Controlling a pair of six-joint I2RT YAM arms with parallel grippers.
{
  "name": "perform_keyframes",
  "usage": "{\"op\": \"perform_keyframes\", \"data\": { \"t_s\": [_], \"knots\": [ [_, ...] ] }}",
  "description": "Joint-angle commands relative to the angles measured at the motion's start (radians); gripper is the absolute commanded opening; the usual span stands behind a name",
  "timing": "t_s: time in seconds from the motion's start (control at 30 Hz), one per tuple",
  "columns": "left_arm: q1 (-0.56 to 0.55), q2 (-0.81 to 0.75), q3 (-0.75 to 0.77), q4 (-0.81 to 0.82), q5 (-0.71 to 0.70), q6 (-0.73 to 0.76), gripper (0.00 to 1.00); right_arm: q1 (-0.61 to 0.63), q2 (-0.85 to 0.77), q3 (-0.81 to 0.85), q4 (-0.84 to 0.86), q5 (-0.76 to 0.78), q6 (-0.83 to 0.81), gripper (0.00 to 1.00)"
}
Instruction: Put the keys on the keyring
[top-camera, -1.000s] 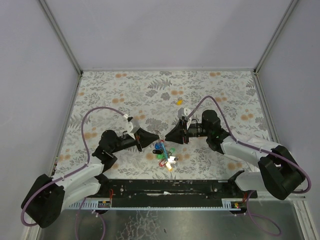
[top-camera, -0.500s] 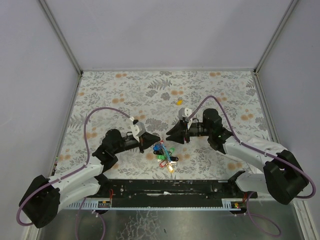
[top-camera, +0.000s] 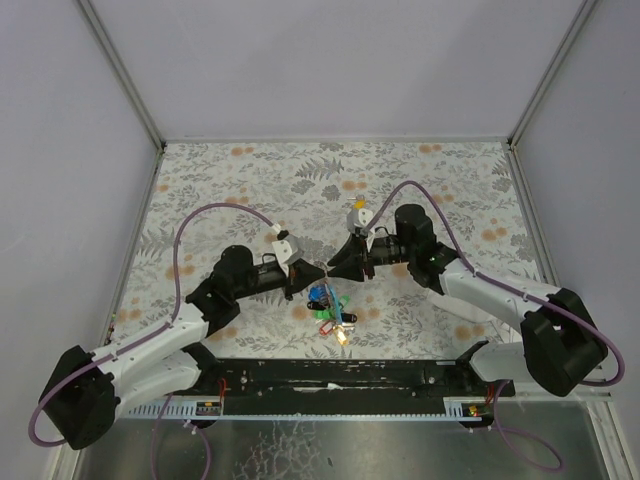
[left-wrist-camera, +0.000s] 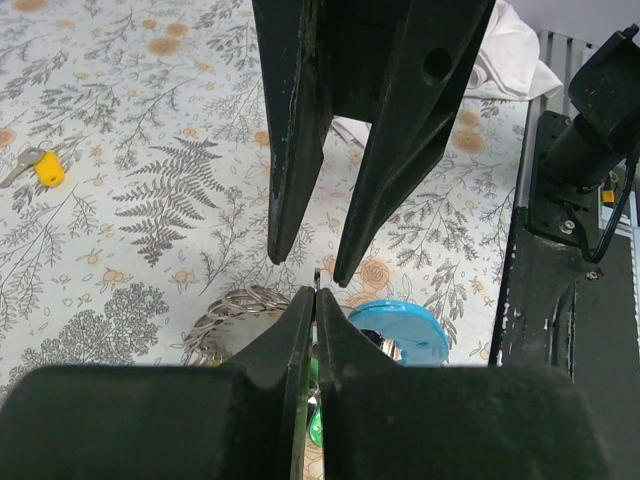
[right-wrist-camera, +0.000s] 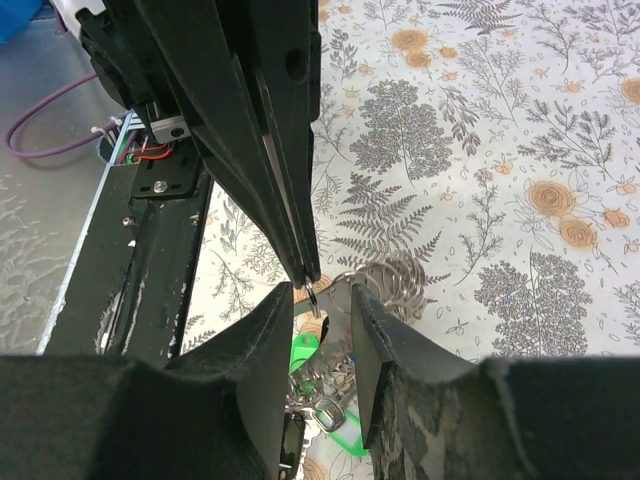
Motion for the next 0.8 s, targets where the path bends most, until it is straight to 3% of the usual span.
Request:
{"op": "perform_keyframes", "data": {
  "t_s": [0.0, 0.43, 0.6, 0.77],
  "knots": [
    [-0.025, -0.001, 0.071, -0.093, -0.051, 0.053, 0.0, 0.017, 0.008, 0.087, -0.117, -0.035, -0.088, 0.36],
    [-0.054, 0.004, 0.116, -0.17, -0.059, 0.084, 0.0, 0.043, 0.064, 0.151, -0.268, -0.042, -0.194, 0.31],
    [-0.056, 0.005, 0.119, -0.172, -0.046, 0.086, 0.0, 0.051, 0.071, 0.157, -0.273, -0.037, -0.201, 0.2],
    [-0.056, -0.023, 0.081, -0.109, -0.083, 0.051, 0.02, 0.051, 0.051, 0.144, -0.239, -0.038, -0.176, 0.0]
  ]
}}
